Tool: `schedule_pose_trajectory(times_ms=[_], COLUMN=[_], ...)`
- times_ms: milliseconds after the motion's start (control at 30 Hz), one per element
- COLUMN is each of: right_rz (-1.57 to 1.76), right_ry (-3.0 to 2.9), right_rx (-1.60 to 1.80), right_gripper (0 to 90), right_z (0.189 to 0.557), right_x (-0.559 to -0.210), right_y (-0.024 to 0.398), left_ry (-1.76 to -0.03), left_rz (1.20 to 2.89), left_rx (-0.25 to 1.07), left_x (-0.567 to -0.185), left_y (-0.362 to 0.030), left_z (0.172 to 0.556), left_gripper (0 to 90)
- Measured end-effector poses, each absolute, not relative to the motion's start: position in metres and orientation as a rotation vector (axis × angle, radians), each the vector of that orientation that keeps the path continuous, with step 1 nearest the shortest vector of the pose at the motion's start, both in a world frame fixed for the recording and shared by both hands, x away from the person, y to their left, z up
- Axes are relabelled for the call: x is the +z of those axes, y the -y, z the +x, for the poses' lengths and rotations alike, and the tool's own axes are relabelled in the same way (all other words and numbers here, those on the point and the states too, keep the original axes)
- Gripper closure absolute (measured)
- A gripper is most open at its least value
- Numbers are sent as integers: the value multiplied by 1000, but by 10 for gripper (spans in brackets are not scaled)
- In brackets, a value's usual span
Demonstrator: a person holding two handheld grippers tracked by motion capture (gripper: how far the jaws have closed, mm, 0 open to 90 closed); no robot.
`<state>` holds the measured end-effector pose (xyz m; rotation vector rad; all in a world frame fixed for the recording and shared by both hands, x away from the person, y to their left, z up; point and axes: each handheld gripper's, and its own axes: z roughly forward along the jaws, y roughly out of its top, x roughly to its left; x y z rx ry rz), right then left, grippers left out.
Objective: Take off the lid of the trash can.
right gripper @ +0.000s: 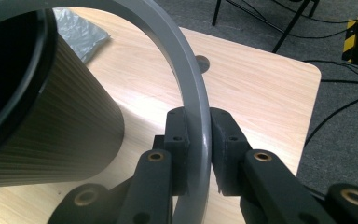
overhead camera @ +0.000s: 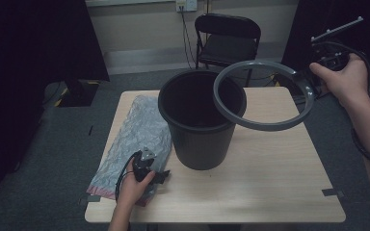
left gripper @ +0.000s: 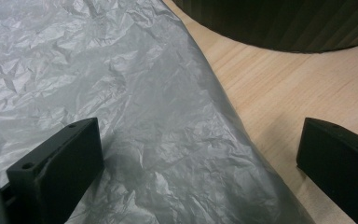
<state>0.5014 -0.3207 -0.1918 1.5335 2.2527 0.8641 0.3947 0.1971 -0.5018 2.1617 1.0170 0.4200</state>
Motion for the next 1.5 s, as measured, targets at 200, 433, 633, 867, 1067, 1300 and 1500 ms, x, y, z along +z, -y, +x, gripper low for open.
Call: schedule_pose_trajectory(times_ms=[200,433,633,867,1067,1300,1500], right_rz=[1559,1584,1607,1640,1677,1720,1749], right_ry=[-2238,-2214,-2189,-2139,-2109,-2057,-2044], right_rx=[865,851,851,862,876,872,863], right_gripper=[787,785,784,784,784,783,782], right_z=[499,496,495,493,491,488,486], right_x=[-195,-196,-196,-199,-203,-211,-230], right_y=[337,354,368,389,404,427,437], left_ry=[-1017,-1018,-1018,-1017,-1019,-1019,-1017], left_rz=[2162,2160,2160,2160,2160,2160,2163], left_rx=[420,423,423,422,425,425,420], left_x=[-502,-502,-502,-502,-502,-502,-502], left_y=[-197,-197,-197,-197,-197,-197,-197], left_z=[395,395,395,395,395,395,395], left_gripper=[0,0,0,0,0,0,0])
